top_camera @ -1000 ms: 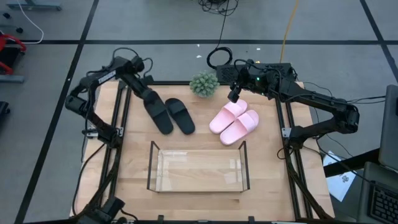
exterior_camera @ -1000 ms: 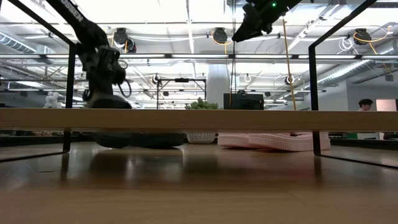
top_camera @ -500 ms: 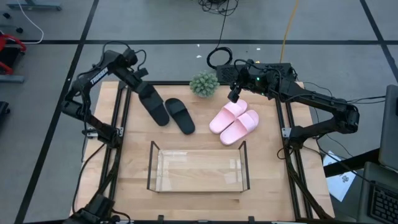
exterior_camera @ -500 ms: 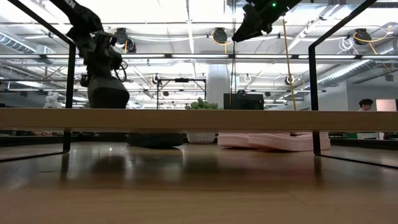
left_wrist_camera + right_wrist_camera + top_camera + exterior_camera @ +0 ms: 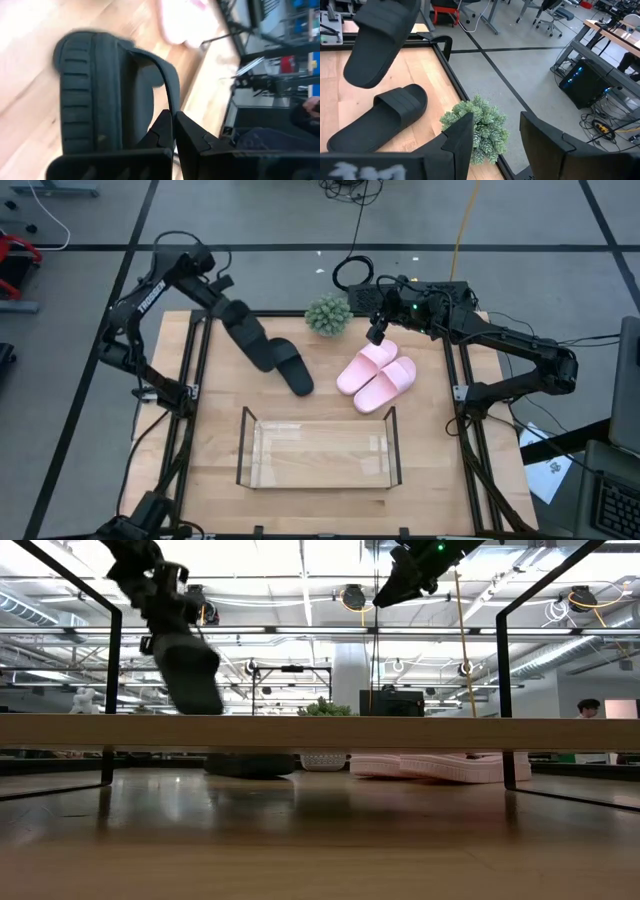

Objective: Pick and place slides into the shelf
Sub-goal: Put the left black slipper on the shelf

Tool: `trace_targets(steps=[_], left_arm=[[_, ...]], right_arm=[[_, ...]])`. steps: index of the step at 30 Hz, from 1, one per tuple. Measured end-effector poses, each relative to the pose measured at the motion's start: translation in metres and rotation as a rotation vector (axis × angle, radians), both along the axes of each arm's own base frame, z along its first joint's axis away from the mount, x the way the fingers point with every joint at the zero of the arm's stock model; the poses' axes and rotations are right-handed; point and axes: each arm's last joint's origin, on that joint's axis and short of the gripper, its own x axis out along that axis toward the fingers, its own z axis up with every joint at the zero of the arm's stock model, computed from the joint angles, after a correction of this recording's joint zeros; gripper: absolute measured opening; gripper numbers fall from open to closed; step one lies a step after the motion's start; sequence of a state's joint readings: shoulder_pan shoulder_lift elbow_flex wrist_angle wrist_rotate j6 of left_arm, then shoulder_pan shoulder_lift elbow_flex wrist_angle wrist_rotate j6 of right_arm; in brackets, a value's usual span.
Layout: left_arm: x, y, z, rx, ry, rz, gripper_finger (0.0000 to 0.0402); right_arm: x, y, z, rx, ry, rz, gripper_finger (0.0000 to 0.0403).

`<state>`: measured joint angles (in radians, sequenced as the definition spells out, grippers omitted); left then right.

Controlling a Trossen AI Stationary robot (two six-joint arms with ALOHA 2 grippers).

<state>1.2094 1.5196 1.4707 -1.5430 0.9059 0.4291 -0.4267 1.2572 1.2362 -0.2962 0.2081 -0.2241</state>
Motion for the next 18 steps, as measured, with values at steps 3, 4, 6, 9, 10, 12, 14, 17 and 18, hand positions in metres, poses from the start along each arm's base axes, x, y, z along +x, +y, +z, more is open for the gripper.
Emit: trace_targets(steps=[3, 4, 6, 9, 10, 12, 14, 17, 18], left_arm=[[0.009, -0.004, 0.016, 0.012, -0.020, -0.018, 0.0000], [0.012, -0.007, 0.020, 0.013, -0.031, -0.032, 0.0000], [0.020, -0.011, 0.027, 0.001, -0.067, -0.056, 0.0000], [0.033, -0.019, 0.035, -0.020, -0.105, -0.092, 0.0000], [0.038, -0.022, 0.037, -0.031, -0.115, -0.105, 0.0000], [0.047, -0.030, 0.040, -0.062, -0.126, -0.135, 0.0000], [0.058, -0.038, 0.041, -0.100, -0.126, -0.170, 0.0000], [0.073, -0.053, 0.041, -0.152, -0.110, -0.223, 0.0000], [0.078, -0.059, 0.041, -0.168, -0.100, -0.243, 0.0000]], right_arm=[[0.000, 0.000, 0.000, 0.001, -0.001, 0.000, 0.0153], [0.000, 0.000, 0.000, 0.001, -0.001, -0.001, 0.0153], [0.000, 0.000, 0.000, 0.001, -0.001, -0.001, 0.0153], [0.000, 0.000, 0.000, 0.002, -0.001, -0.001, 0.0153], [0.000, 0.000, 0.000, 0.002, -0.002, -0.001, 0.0153], [0.000, 0.000, 0.000, 0.002, -0.002, -0.001, 0.0153], [0.000, 0.000, 0.000, 0.002, -0.001, -0.001, 0.0153], [0.000, 0.000, 0.000, 0.007, -0.006, -0.003, 0.0153], [0.000, 0.000, 0.000, 0.015, -0.012, -0.007, 0.0153]])
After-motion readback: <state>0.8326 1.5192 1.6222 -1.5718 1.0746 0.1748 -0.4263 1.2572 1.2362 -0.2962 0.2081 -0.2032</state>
